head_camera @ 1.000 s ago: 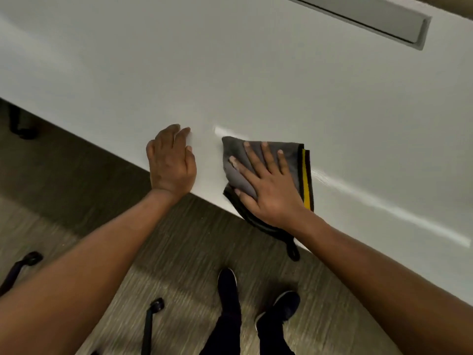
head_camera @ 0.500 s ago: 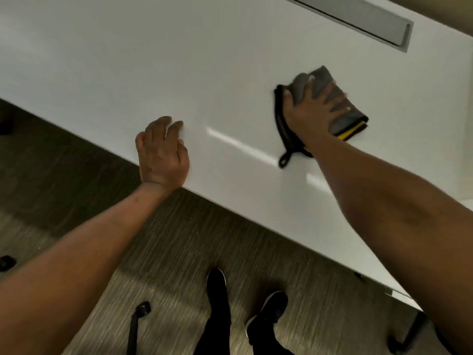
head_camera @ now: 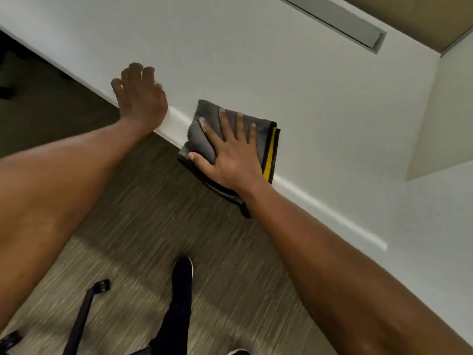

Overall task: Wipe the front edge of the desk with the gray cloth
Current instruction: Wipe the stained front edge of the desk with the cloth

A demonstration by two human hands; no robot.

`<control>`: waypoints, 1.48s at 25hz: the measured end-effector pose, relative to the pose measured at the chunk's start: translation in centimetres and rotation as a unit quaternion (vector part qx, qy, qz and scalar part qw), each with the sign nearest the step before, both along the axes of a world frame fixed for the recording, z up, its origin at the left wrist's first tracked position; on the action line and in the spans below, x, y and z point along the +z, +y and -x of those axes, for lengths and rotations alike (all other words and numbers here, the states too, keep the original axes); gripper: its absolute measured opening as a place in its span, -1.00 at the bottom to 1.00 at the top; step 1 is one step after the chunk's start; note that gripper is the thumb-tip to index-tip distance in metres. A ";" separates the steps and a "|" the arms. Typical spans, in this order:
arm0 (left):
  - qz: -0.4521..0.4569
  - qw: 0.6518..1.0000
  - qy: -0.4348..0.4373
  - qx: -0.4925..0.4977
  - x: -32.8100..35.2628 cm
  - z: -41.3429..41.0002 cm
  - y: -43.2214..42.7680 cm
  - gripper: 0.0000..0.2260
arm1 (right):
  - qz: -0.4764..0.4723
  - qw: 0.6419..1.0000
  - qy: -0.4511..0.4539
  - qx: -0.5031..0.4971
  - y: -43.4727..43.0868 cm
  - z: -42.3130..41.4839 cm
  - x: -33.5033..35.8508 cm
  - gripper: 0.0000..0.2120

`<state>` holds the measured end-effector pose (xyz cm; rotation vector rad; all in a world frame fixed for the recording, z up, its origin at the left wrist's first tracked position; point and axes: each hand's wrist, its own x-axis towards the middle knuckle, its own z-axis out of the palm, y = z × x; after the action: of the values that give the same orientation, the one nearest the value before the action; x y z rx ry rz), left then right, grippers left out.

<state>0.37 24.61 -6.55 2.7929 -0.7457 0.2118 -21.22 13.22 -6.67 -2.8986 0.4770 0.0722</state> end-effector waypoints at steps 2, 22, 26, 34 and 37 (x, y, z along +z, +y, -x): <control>-0.019 0.999 0.012 -0.027 -0.2 3.6 -1.7 -0.61 | 0.032 0.999 0.010 0.014 -1.9 6.4 -0.1 -0.17; 0.019 0.996 0.042 -0.076 -0.7 -4.4 3.4 -0.57 | 0.097 0.993 0.045 -0.042 -0.2 5.4 -0.6 -0.04; 0.193 0.972 0.127 -0.052 -0.4 -6.0 3.6 -0.58 | 0.094 0.995 0.024 -0.027 3.9 -5.3 -0.8 -0.02; 0.270 0.951 0.146 -0.016 -0.1 -4.4 3.3 -0.60 | 0.066 0.997 0.020 -0.015 7.0 -13.4 -0.9 -0.03; 0.248 0.963 0.100 -0.021 -0.8 -0.6 2.4 -0.53 | 0.061 0.998 0.003 0.005 5.4 -9.3 -1.0 -0.09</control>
<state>1.01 27.00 -7.35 2.2786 -0.6022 0.0886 -11.88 18.66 -7.67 -3.0207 0.4842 0.0543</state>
